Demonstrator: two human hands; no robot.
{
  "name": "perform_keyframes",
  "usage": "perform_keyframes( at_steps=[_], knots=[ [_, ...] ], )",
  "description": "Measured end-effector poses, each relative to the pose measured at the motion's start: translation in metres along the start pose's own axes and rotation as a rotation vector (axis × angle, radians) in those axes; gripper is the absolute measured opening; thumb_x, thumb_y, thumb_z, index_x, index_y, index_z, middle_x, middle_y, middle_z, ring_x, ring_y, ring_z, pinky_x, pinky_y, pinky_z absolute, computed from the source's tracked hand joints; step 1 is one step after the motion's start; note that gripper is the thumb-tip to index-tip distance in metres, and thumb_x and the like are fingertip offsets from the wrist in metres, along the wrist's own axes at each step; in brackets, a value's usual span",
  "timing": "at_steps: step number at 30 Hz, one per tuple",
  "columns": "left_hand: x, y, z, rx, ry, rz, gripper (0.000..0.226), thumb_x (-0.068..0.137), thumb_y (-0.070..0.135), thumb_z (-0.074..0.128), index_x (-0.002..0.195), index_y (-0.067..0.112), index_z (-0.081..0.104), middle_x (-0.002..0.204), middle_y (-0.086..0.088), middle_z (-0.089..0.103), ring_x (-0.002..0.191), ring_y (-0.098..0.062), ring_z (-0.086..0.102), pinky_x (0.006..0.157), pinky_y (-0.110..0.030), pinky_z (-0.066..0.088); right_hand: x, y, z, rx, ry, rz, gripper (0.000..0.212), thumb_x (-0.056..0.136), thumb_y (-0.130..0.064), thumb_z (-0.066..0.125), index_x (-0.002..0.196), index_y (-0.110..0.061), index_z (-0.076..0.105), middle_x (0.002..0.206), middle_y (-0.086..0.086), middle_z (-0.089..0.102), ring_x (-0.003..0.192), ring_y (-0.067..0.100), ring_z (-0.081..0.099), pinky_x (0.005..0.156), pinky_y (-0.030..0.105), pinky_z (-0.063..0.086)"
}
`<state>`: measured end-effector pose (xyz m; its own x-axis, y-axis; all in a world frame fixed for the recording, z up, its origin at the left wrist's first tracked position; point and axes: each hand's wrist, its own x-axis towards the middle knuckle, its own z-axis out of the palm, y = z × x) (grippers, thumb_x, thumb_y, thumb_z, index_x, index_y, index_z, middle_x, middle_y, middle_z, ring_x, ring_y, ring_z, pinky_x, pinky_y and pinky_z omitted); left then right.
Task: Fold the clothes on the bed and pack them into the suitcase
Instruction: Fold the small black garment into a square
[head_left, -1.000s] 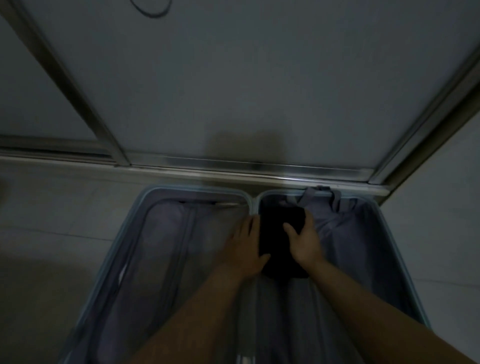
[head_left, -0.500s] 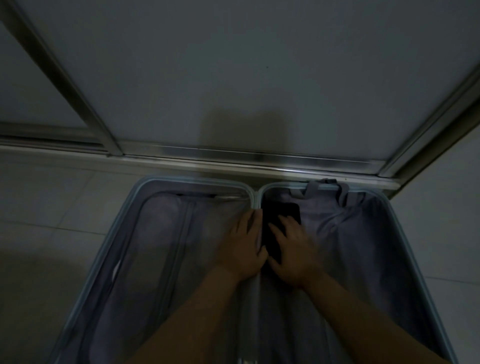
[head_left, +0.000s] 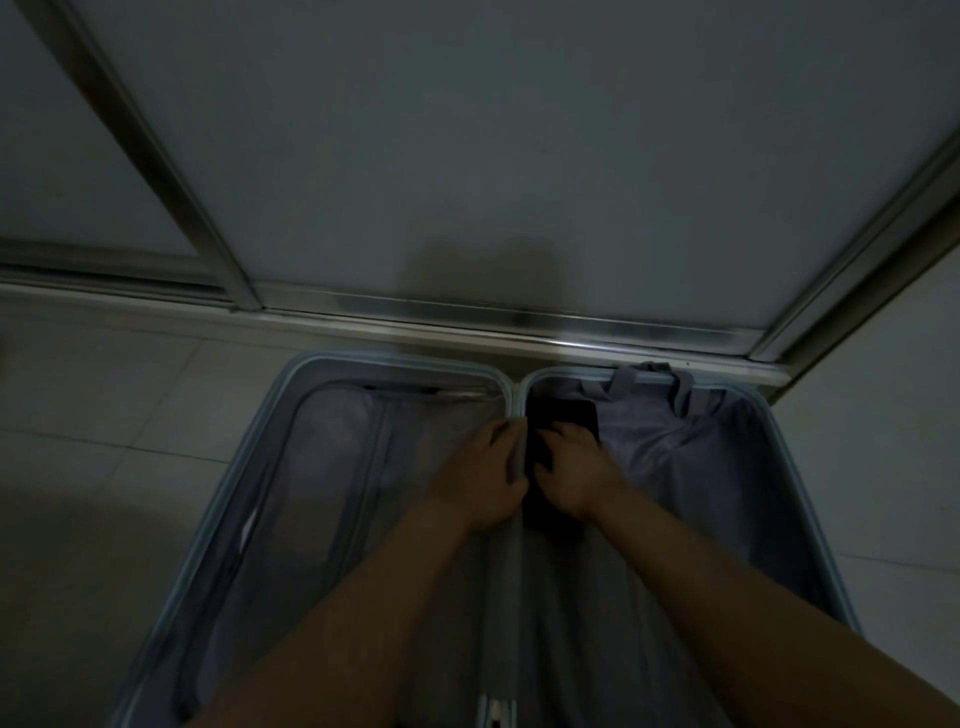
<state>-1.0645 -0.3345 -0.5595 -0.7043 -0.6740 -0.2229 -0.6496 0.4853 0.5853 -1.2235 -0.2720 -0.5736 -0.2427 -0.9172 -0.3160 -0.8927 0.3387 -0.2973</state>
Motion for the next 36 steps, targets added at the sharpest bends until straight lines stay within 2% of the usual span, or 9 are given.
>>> perform_keyframes(
  at_steps=[2, 4, 9, 12, 16, 24, 27, 31, 36],
  knots=[
    [-0.011, 0.003, -0.021, -0.042, 0.040, -0.029, 0.075, 0.086, 0.041, 0.051, 0.152, 0.020, 0.022, 0.156, -0.006, 0.024, 0.141, -0.024, 0.030, 0.114, -0.037, 0.030, -0.007, -0.012, -0.020, 0.085, 0.132, -0.014, 0.047, 0.087, -0.040, 0.046, 0.129, -0.021, 0.057, 0.130, 0.010, 0.054, 0.119, 0.031, 0.051, 0.098, 0.039, 0.044],
    [-0.030, 0.004, -0.045, -0.062, 0.128, 0.009, 0.078, 0.080, 0.051, 0.040, 0.149, 0.016, 0.032, 0.152, -0.009, 0.033, 0.138, -0.021, 0.033, 0.115, -0.035, 0.027, -0.017, -0.033, -0.039, 0.185, 0.222, -0.036, 0.040, 0.087, -0.042, 0.045, 0.115, -0.022, 0.066, 0.116, 0.008, 0.062, 0.107, 0.028, 0.058, 0.092, 0.037, 0.048],
    [-0.103, -0.008, -0.133, -0.027, 0.413, -0.013, 0.056, 0.082, 0.048, 0.038, 0.123, 0.017, 0.058, 0.122, -0.009, 0.057, 0.114, -0.025, 0.053, 0.098, -0.038, 0.042, -0.043, -0.145, -0.091, 0.292, 0.239, -0.269, 0.039, 0.083, -0.038, 0.042, 0.100, -0.015, 0.070, 0.101, 0.010, 0.066, 0.099, 0.027, 0.060, 0.080, 0.031, 0.043],
    [-0.169, -0.025, -0.197, 0.030, 0.555, -0.152, 0.028, 0.091, 0.037, 0.053, 0.115, 0.023, 0.058, 0.111, -0.001, 0.054, 0.104, -0.018, 0.054, 0.083, -0.030, 0.044, -0.065, -0.238, -0.116, 0.325, 0.227, -0.428, 0.025, 0.090, -0.025, 0.054, 0.106, -0.018, 0.071, 0.106, 0.005, 0.068, 0.095, 0.020, 0.060, 0.082, 0.030, 0.044],
    [-0.278, -0.057, -0.276, 0.143, 0.678, -0.286, 0.028, 0.093, 0.038, 0.051, 0.117, 0.025, 0.055, 0.111, 0.002, 0.053, 0.101, -0.017, 0.052, 0.080, -0.032, 0.047, -0.108, -0.373, -0.126, 0.378, 0.173, -0.654, 0.023, 0.091, -0.021, 0.054, 0.108, -0.022, 0.070, 0.107, -0.002, 0.068, 0.085, 0.005, 0.054, 0.084, 0.026, 0.046],
    [-0.518, -0.127, -0.368, 0.136, 0.848, -0.641, 0.028, 0.091, 0.037, 0.049, 0.111, 0.021, 0.061, 0.110, -0.005, 0.058, 0.101, -0.024, 0.055, 0.083, -0.039, 0.048, -0.221, -0.614, -0.098, 0.340, -0.093, -0.948, 0.030, 0.096, -0.029, 0.051, 0.121, -0.022, 0.064, 0.119, 0.000, 0.065, 0.101, 0.015, 0.060, 0.084, 0.029, 0.048],
    [-0.591, -0.145, -0.371, 0.187, 0.954, -0.730, 0.032, 0.093, 0.034, 0.049, 0.122, 0.022, 0.057, 0.121, -0.004, 0.054, 0.111, -0.024, 0.050, 0.091, -0.041, 0.045, -0.258, -0.677, -0.079, 0.335, -0.164, -1.006, 0.032, 0.095, -0.028, 0.052, 0.125, -0.022, 0.061, 0.122, -0.002, 0.063, 0.101, 0.011, 0.057, 0.082, 0.024, 0.044],
    [-0.659, -0.173, -0.366, 0.280, 1.117, -0.934, 0.034, 0.094, 0.031, 0.048, 0.126, 0.021, 0.055, 0.126, -0.006, 0.053, 0.115, -0.027, 0.045, 0.096, -0.038, 0.042, -0.289, -0.729, -0.043, 0.291, -0.289, -1.036, 0.044, 0.101, -0.036, 0.043, 0.142, -0.021, 0.046, 0.143, 0.000, 0.050, 0.124, 0.018, 0.051, 0.096, 0.027, 0.044],
    [-0.692, -0.203, -0.354, -0.194, 1.067, -1.132, 0.067, 0.091, 0.058, 0.044, 0.144, 0.018, 0.036, 0.143, -0.013, 0.037, 0.126, -0.033, 0.041, 0.103, -0.045, 0.042, -0.300, -0.744, -0.001, 0.254, -0.282, -1.049, 0.067, 0.092, -0.067, 0.037, 0.150, -0.036, 0.029, 0.152, -0.006, 0.039, 0.136, 0.022, 0.040, 0.112, 0.040, 0.036]
  ],
)
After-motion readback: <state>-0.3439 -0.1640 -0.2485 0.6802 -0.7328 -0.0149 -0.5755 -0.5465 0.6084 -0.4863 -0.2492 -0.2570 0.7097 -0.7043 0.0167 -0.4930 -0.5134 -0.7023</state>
